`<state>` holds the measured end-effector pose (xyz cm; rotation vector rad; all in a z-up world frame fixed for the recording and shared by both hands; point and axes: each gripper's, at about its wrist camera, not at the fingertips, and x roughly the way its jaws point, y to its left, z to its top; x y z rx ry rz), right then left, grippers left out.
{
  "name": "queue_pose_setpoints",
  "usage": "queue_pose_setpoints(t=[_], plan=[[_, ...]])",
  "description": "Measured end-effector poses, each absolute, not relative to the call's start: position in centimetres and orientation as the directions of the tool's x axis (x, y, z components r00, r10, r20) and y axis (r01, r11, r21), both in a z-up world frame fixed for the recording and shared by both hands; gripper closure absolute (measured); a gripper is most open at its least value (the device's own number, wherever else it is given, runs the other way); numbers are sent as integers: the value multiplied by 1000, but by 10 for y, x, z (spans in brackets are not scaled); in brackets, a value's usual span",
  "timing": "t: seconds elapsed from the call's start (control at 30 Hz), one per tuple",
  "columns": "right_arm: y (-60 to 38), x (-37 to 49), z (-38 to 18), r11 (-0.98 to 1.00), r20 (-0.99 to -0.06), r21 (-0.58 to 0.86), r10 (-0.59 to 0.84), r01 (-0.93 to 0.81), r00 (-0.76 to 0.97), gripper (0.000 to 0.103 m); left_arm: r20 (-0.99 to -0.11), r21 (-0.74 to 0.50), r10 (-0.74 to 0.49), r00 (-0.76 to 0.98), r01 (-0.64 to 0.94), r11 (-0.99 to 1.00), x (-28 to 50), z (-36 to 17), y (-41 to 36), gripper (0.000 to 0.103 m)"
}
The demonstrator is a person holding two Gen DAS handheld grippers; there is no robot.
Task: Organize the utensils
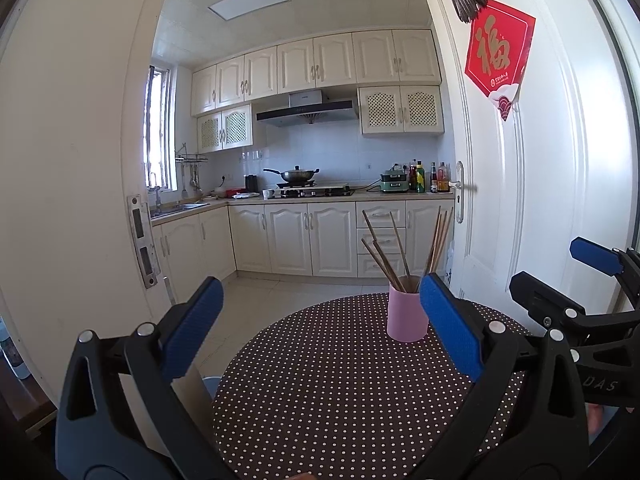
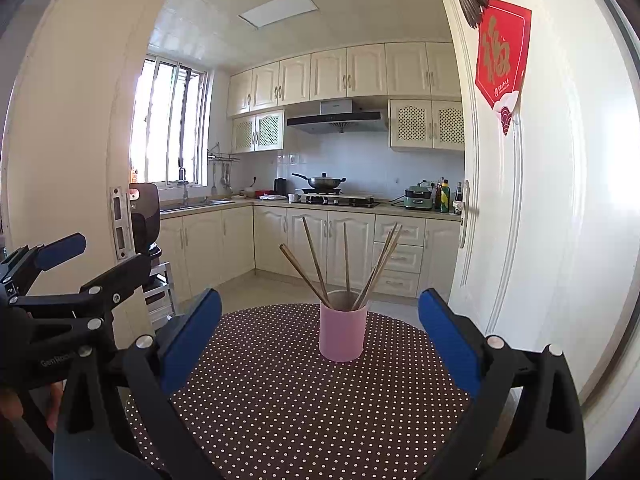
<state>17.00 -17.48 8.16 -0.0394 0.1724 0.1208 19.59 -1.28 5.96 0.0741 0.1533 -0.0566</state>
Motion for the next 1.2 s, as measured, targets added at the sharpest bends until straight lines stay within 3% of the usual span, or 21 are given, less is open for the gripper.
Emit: queue_pose_setpoints(t=[1.2], plan=[[-177,175,74,991,-194,8,134,-135,972,8,-149,75,-34,988,46,996,197,53,-17,6]])
